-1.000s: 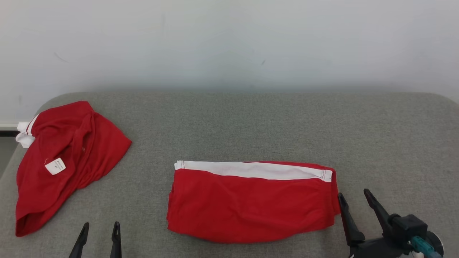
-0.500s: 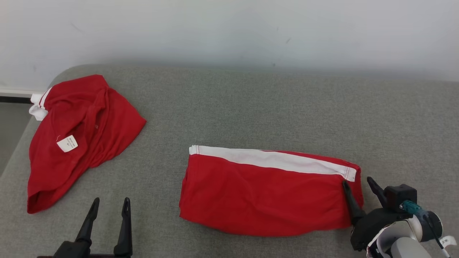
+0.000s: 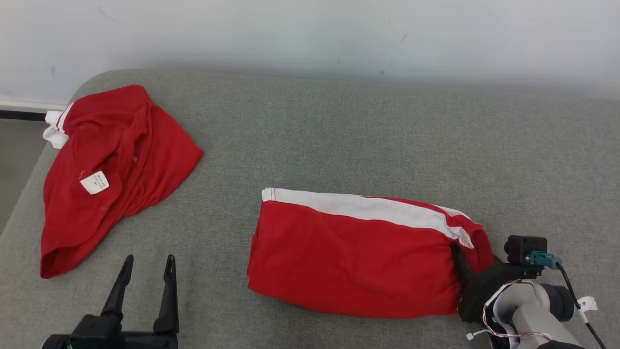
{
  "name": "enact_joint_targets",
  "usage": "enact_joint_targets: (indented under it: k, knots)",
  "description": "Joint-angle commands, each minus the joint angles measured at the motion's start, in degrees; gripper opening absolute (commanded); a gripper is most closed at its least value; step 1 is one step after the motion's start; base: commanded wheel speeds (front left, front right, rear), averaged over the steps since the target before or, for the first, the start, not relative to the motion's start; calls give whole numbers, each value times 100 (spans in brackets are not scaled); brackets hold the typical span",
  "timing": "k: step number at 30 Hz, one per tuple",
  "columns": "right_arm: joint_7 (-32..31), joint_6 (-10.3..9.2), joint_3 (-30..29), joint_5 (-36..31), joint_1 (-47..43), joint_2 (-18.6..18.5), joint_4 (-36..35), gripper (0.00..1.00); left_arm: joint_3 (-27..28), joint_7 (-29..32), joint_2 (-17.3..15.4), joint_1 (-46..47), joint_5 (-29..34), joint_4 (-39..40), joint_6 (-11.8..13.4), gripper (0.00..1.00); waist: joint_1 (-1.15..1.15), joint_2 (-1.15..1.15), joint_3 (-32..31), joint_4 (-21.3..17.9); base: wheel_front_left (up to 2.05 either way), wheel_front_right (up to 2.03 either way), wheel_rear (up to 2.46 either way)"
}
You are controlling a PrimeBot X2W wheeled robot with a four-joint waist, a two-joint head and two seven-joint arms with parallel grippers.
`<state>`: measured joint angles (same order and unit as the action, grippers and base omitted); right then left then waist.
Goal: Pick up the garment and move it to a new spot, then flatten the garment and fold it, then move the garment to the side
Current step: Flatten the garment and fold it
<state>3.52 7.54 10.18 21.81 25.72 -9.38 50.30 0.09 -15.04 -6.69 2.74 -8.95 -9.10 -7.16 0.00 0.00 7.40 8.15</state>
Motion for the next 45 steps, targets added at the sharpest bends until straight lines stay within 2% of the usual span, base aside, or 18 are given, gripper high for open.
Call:
enact_joint_targets:
  k: [1, 8, 14, 20, 24, 31, 37, 41, 45]
  knots:
    - [-150, -12, 90, 103, -60, 65, 205, 0, 16, -20, 20, 72, 47, -26, -39, 100, 0, 0, -7, 9, 0, 0, 0]
    - [22, -14, 293, 400, 155, -187, 343, 0, 80, -20, 31, -48, 53, -48, -27, 100, 0, 0, -104, -76, 0, 0, 0]
    - [13, -14, 438, 714, 215, -819, 268, 0, 139, -20, 62, -266, 93, 0, -31, 100, 0, 0, -295, -314, 0, 0, 0]
    - [-197, -14, 442, 984, 106, -1722, 101, 0, 154, -20, 78, -329, 132, 45, -26, 100, 0, 0, -364, -477, 0, 0, 0]
    - [-456, -13, 460, 1219, 97, -1994, -89, 0, 188, -20, 72, -389, 126, 58, -27, 100, 0, 0, -404, -584, 0, 0, 0]
    - [-1661, -12, 333, 2474, 146, -1641, -888, 0, 201, -20, 98, -449, 147, 4, -28, 100, 0, 0, -515, -778, 0, 0, 0]
    - [-2592, -13, 160, 3219, 193, -1228, -1368, 0, 150, -20, 127, -411, 154, -21, -29, 100, 0, 0, -584, -778, 0, 0, 0]
    - [-3057, -13, -106, 3526, 336, -861, -1397, 0, 92, -20, 163, -373, 153, -24, -29, 100, 0, 0, -585, -713, 0, 0, 0]
    - [-3346, -13, -271, 3522, 517, -506, -1299, 0, -2, -20, 196, -327, 156, -30, -29, 100, 0, 0, -565, -606, 0, 0, 0]
